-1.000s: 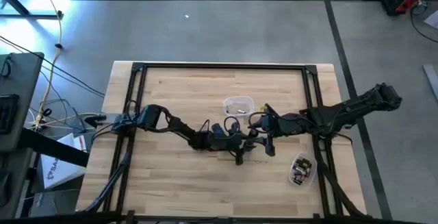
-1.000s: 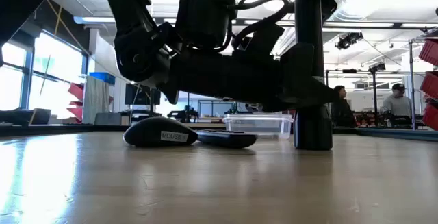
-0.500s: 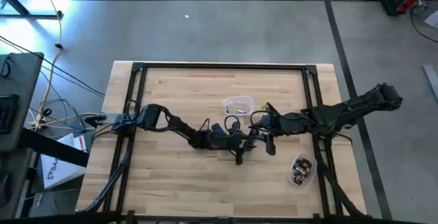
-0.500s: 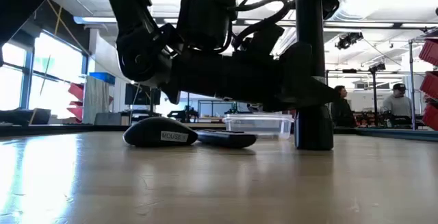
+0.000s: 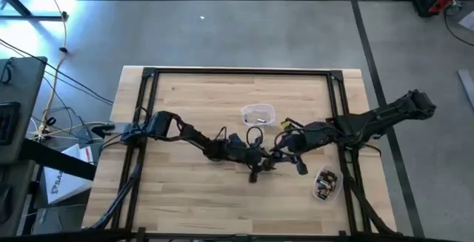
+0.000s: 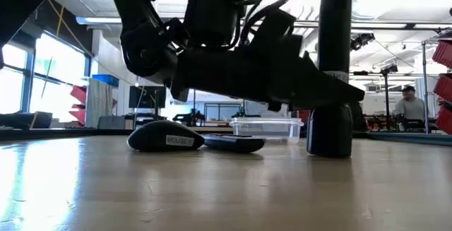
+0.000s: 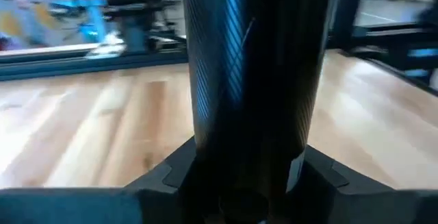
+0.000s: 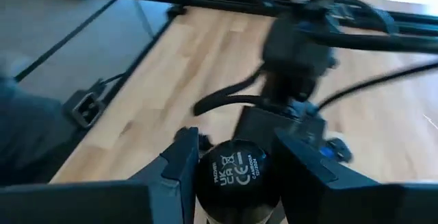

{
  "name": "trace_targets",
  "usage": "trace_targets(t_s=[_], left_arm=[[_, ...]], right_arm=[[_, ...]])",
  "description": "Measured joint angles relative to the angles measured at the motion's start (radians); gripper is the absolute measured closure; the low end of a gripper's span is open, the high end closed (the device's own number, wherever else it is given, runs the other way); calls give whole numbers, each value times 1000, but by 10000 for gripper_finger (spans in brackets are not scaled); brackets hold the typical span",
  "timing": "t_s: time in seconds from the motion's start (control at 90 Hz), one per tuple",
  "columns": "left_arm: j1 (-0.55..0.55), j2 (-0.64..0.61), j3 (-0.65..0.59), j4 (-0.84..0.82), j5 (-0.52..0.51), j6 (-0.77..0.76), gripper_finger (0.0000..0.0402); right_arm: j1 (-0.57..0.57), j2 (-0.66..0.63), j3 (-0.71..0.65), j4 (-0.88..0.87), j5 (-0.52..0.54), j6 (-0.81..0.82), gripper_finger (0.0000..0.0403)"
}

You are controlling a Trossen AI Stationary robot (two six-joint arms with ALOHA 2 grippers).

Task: Insert battery
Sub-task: Open the flashlight cover

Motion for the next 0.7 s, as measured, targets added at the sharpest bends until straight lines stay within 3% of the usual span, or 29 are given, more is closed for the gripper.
trace_targets(t_s=[0.467,0.7], left_arm=[[3,-16,38,15,227,32,268],[35,-18,77,15,445,-34,268]], right_arm=[[-3,1,-2,116,-238,-207,284],[-42,1,13,128,-464,-315,283]])
